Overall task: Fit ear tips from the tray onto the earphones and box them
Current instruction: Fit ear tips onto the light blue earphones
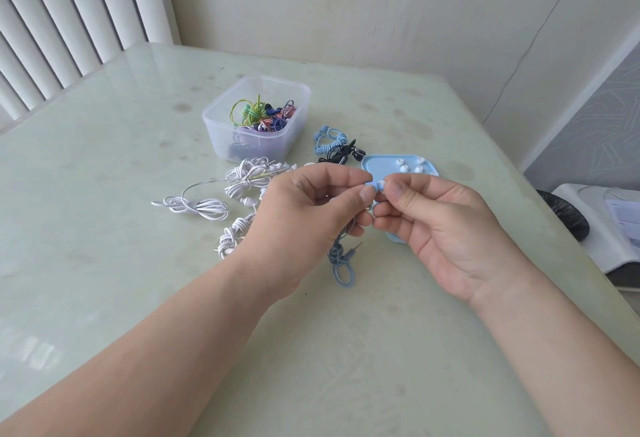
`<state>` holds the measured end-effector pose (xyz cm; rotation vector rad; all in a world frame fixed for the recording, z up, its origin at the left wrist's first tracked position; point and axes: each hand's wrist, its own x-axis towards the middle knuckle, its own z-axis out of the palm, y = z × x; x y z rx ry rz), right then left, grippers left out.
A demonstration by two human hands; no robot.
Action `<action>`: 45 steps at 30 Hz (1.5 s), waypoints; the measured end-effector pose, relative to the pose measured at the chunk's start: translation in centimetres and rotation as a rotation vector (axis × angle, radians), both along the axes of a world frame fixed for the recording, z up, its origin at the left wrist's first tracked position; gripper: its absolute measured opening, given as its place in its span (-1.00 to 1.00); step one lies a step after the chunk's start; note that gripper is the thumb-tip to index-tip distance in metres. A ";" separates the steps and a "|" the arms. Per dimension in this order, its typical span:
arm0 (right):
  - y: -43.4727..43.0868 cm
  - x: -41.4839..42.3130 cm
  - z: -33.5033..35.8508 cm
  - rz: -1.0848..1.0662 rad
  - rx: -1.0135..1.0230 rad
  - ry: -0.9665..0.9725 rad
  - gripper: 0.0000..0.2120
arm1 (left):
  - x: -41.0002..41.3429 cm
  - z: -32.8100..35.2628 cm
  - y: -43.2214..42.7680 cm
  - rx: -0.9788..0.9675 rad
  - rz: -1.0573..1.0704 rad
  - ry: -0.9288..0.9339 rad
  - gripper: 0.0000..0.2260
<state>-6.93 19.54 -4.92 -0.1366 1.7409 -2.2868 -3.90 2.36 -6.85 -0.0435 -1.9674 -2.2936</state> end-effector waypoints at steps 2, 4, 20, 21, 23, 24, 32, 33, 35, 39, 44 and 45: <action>-0.1 0.0 -0.2 -0.016 -0.001 0.022 -0.87 | 0.0 0.0 0.0 -0.009 0.005 0.007 -0.92; -0.3 0.1 -0.4 -0.032 -0.005 0.046 -0.85 | 0.1 -0.1 0.1 -0.023 0.018 0.014 -0.92; -1.3 0.2 -1.0 -0.141 0.044 0.229 -0.91 | 0.2 -0.3 0.8 -0.004 0.083 0.027 -0.97; -1.2 0.1 -1.0 -0.135 0.043 0.224 -0.93 | 0.2 -0.4 0.8 -0.007 0.078 0.028 -0.96; -0.9 -0.1 -1.0 -0.108 0.024 0.206 -0.92 | 0.1 -0.3 0.7 -0.027 0.071 0.035 -0.95; -0.7 -0.2 -1.0 -0.085 0.015 0.193 -0.90 | 0.2 -0.3 0.7 -0.035 0.070 0.038 -0.95; -0.2 -0.7 -1.4 -0.065 0.112 0.348 -0.95 | 0.3 -0.2 0.7 -0.032 0.042 0.059 -0.95; -0.2 -0.6 -1.4 -0.070 0.107 0.352 -0.96 | 0.3 -0.2 0.8 -0.029 0.043 0.060 -0.95; -0.3 -0.5 -1.3 -0.069 0.089 0.345 -0.94 | 0.3 -0.1 0.8 -0.027 0.044 0.061 -0.95; -0.3 -0.5 -1.4 -0.058 0.093 0.336 -0.87 | 0.3 -0.1 0.8 -0.025 0.051 0.062 -0.95; -0.5 -0.3 -1.5 -0.081 0.119 0.353 -0.98 | 0.4 -0.1 0.9 -0.026 0.058 0.058 -0.96; -0.5 -0.3 -1.5 -0.088 0.130 0.361 -0.97 | 0.4 -0.2 1.0 -0.029 0.062 0.057 -0.95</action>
